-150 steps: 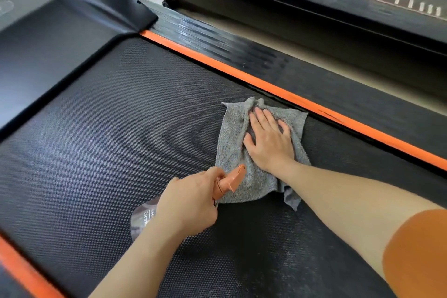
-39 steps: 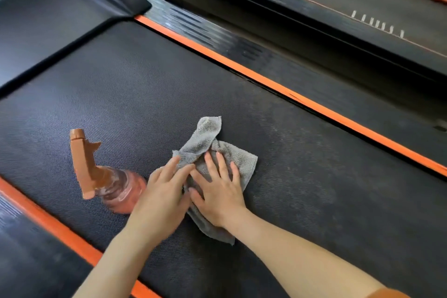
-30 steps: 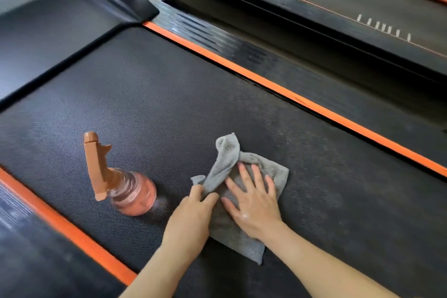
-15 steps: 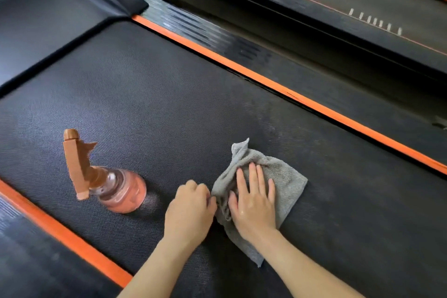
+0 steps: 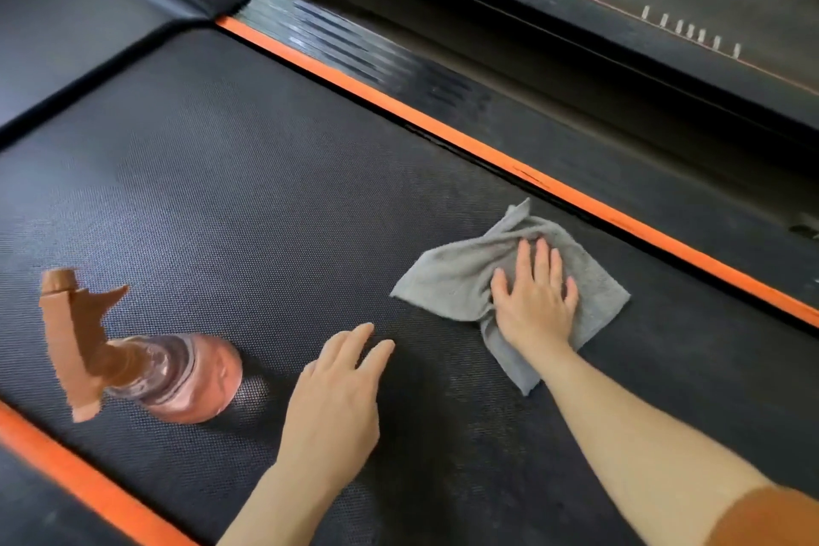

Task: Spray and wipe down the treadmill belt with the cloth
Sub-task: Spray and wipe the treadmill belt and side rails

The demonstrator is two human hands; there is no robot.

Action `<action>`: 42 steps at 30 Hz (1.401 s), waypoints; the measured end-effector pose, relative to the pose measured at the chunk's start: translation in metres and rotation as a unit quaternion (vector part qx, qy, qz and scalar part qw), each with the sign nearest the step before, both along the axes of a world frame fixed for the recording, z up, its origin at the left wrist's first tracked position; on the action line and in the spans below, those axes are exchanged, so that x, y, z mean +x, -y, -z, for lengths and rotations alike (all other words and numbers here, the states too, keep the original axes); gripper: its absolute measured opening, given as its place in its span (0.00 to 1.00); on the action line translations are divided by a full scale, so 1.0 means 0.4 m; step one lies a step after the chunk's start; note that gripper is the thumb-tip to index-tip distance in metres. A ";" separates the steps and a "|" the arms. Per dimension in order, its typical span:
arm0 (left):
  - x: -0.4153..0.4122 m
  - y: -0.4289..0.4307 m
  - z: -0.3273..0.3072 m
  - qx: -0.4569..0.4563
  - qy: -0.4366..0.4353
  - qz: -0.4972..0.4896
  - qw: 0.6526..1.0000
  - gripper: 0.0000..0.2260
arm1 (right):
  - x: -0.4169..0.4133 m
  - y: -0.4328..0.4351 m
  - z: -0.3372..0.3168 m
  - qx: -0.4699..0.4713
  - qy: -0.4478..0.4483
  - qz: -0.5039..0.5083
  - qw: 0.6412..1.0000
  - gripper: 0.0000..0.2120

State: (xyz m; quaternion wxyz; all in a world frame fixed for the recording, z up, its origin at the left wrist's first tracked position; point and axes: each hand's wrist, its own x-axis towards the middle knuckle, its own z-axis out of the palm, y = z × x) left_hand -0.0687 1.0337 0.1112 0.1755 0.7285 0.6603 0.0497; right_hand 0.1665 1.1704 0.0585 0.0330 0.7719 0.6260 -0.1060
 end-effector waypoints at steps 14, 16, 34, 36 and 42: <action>-0.093 0.012 0.039 -0.039 -0.063 -0.005 0.997 0.26 | -0.057 -0.046 0.012 0.031 0.026 -0.302 0.953 0.33; -0.076 0.020 0.057 -0.067 -0.067 -0.011 0.995 0.27 | 0.081 -0.093 0.004 0.029 0.053 -0.148 0.987 0.33; -0.043 -0.085 0.029 -0.135 -0.084 -0.031 0.987 0.41 | -0.003 -0.217 -0.002 0.030 0.013 -0.225 0.974 0.35; -0.036 -0.087 0.039 -0.118 -0.108 -0.030 0.987 0.38 | 0.038 -0.244 0.004 0.052 0.036 -0.125 0.990 0.38; -0.033 -0.090 0.029 -0.147 -0.118 -0.031 0.982 0.37 | -0.241 -0.284 0.012 0.066 -0.004 -0.015 0.998 0.28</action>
